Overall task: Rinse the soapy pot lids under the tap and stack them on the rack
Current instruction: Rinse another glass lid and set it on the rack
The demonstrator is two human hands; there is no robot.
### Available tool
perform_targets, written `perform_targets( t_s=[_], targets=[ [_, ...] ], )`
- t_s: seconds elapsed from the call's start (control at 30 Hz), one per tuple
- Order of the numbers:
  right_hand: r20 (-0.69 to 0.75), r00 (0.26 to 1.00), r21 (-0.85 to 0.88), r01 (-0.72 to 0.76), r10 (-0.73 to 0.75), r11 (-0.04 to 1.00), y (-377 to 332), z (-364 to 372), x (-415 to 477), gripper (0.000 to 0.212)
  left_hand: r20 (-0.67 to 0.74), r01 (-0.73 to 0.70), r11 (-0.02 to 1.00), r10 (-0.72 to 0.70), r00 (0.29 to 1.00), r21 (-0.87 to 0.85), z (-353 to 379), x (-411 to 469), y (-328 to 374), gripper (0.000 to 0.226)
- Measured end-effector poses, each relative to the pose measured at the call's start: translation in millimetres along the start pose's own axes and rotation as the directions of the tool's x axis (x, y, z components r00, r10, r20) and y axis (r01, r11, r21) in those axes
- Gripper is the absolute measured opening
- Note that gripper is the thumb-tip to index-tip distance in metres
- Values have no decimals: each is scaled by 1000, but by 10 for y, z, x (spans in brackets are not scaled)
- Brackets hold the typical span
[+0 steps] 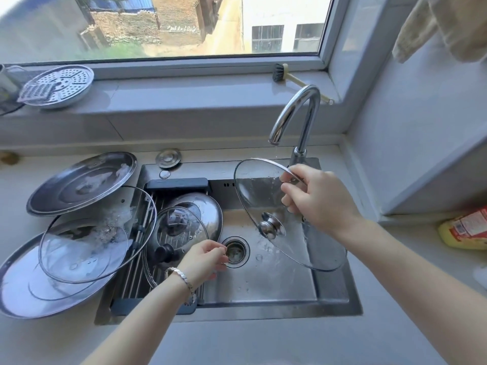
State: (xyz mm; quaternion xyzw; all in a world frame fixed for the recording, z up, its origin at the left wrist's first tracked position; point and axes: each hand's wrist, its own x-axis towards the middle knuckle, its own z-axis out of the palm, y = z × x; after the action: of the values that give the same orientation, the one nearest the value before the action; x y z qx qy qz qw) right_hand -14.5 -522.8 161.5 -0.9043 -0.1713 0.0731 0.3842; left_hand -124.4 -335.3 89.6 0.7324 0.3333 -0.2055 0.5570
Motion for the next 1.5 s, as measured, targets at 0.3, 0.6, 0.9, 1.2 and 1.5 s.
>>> perform_targets(
  t_s=[0.3,0.6,0.9,1.2,1.5],
  targets=[
    [196,978,-239,-19,67,971,-66,313,-11,12,-3,-42,999,42,999,34,-264,-17,-174,12],
    [-33,997,365,-59,76,929,-757,135,235,19,-194,-61,997,53,980,-37,-748,38,-462,20],
    [46,877,735,-353,477,579,-561,1073,537,21,-233,144,916,-243,942,-375,-1265,241,-780,14],
    [138,814,799,-428,565,422,-449,1723,547,11,-30,30,141,-399,916,-989,-1494,388,-839,27],
    [230,755,822,-489,614,292,-364,2373,518,12,-136,-125,54,-412,901,-991,-1831,302,-931,11]
  ],
)
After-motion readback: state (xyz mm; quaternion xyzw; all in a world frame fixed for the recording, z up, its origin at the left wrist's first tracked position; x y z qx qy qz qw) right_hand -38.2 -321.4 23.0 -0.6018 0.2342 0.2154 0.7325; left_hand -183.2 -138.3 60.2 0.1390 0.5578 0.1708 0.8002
